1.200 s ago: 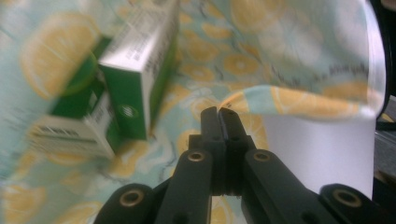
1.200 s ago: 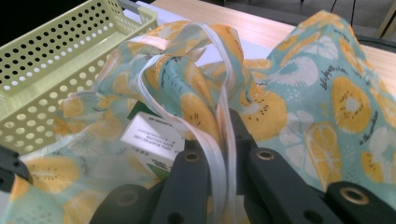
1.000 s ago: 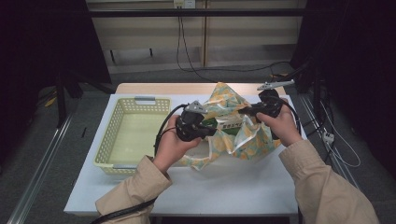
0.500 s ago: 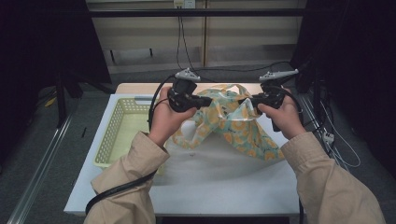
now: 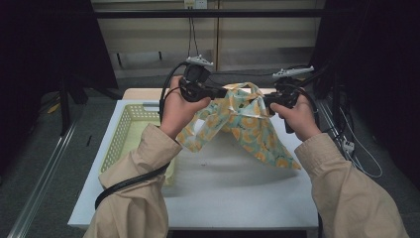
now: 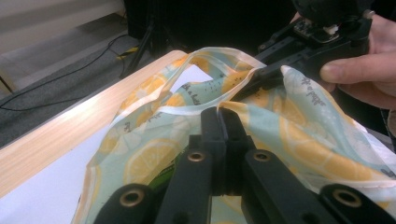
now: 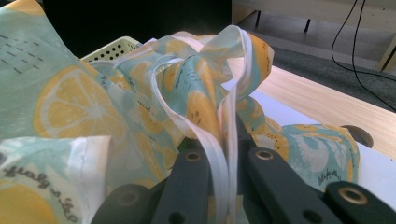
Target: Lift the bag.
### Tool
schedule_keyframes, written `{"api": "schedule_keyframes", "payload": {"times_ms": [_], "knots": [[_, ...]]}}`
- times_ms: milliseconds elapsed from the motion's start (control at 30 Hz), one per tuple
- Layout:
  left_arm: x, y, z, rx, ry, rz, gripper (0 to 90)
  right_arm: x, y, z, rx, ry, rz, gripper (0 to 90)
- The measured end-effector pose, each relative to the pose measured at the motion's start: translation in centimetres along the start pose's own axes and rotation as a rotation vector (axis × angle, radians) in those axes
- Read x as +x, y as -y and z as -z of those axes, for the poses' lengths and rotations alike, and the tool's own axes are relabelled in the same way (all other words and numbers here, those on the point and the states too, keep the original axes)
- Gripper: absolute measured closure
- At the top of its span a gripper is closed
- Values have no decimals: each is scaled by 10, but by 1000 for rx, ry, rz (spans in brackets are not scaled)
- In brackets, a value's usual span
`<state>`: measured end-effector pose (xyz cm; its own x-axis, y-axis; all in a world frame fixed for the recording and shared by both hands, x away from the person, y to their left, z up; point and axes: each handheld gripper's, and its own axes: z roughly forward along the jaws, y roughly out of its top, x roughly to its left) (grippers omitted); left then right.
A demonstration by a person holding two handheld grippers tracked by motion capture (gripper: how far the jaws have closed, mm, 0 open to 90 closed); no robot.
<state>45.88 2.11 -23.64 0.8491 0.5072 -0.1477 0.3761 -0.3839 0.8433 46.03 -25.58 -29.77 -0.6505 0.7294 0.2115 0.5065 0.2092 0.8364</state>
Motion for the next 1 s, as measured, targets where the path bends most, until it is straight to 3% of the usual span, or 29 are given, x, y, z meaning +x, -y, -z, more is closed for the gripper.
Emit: {"api": "schedule_keyframes", "payload": {"times_ms": [167, 367, 500, 733, 800, 900, 1000], "knots": [[1, -10, 6, -13, -19, -7, 900, 2, -4, 4, -15, 6, 2, 892], [2, -34, 17, -67, -14, -13, 900, 8, -24, 20, -61, 20, 18, 892], [6, -28, 16, -60, -14, -3, 900, 12, -29, 25, -71, 11, 29, 891], [13, -2, 13, 12, 10, 30, 900, 17, -14, 9, -30, -32, 9, 865], [14, 4, 15, 30, 17, 41, 885, 19, -11, 6, -13, -59, 7, 812], [16, 10, 18, 42, 27, 43, 818, 22, -10, 2, 0, -52, 10, 682], [16, 15, 19, 58, 15, 62, 628, 24, -9, -1, 0, -59, -15, 503]]}}
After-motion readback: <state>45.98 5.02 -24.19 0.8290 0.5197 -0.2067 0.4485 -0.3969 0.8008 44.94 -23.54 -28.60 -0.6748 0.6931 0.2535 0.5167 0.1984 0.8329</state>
